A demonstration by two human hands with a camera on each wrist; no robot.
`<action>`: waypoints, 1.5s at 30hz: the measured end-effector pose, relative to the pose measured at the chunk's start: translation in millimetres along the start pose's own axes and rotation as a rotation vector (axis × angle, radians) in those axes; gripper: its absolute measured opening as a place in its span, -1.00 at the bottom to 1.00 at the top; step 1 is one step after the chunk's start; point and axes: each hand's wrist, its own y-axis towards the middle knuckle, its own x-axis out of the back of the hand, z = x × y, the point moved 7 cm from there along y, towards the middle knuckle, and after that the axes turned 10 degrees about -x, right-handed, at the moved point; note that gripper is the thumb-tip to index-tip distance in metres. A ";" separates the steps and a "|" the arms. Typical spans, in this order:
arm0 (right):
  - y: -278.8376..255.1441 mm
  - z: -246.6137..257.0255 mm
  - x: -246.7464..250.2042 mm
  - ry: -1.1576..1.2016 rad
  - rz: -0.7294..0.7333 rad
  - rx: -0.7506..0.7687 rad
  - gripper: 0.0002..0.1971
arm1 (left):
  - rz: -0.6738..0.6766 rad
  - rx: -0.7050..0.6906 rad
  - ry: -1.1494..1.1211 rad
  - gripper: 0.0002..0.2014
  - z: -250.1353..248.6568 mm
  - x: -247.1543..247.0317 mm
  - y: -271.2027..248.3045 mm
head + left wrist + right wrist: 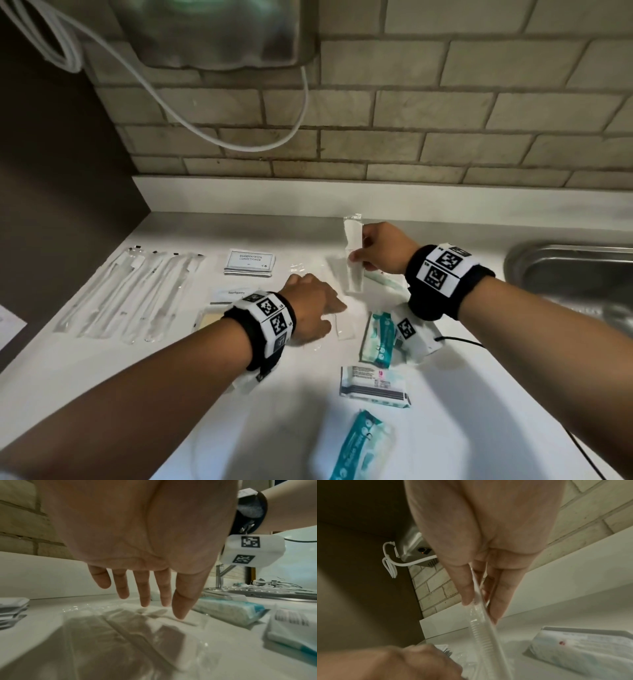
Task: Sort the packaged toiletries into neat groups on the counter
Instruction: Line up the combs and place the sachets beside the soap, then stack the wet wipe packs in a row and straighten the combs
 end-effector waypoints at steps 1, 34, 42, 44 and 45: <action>-1.5 0.6 0.0 -0.014 -0.020 0.031 -0.75 | 0.028 -0.011 0.008 -0.46 -0.8 -3.2 -0.2; -136.1 -44.1 -67.8 -0.633 0.290 0.038 -0.58 | 0.122 -0.144 -0.082 -0.46 -106.4 -20.7 -58.0; -142.9 -43.8 -78.7 -0.676 0.213 0.107 -0.52 | 0.086 -0.148 -0.063 -0.53 -127.1 -35.9 -56.7; -144.7 -50.2 -76.2 -0.606 0.229 0.089 -0.52 | 0.126 -0.137 -0.092 -0.47 -124.2 -35.7 -55.5; -145.7 -54.2 -71.2 -0.551 0.242 0.061 -0.54 | 0.141 -0.121 -0.123 -0.46 -119.2 -33.6 -54.8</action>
